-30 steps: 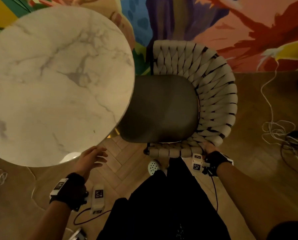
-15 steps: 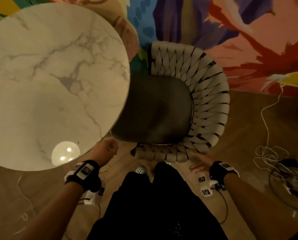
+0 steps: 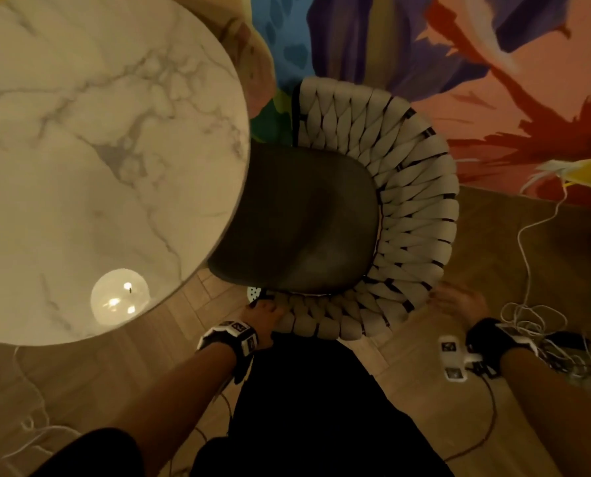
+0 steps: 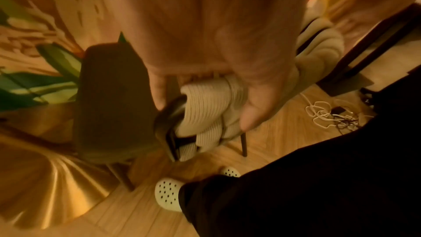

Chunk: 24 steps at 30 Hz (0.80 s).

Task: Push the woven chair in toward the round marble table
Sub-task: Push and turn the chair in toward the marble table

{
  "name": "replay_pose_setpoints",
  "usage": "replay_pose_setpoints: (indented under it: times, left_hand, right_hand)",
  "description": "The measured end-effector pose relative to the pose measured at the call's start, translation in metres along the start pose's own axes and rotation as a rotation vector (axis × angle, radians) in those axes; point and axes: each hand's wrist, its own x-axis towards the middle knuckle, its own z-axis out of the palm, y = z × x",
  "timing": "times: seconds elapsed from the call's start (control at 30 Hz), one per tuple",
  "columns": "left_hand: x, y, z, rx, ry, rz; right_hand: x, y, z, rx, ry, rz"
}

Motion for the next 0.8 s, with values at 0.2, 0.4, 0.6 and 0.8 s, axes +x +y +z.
replay_pose_setpoints:
  times: [0.2, 0.4, 0.6, 0.8]
  left_hand:
    - [0.014, 0.000, 0.001, -0.196, 0.101, -0.002]
    - [0.019, -0.008, 0.005, -0.289, 0.132, 0.048]
    - [0.016, -0.005, 0.002, -0.165, 0.165, 0.003]
    - [0.006, 0.000, -0.005, -0.095, 0.170, -0.025]
  right_hand:
    - [0.025, -0.075, 0.001, 0.022, 0.012, -0.083]
    - [0.038, -0.124, 0.008, -0.071, 0.016, -0.079]
    - [0.111, -0.120, 0.007, -0.111, 0.098, -0.112]
    - [0.128, -0.118, 0.011, -0.187, 0.154, -0.137]
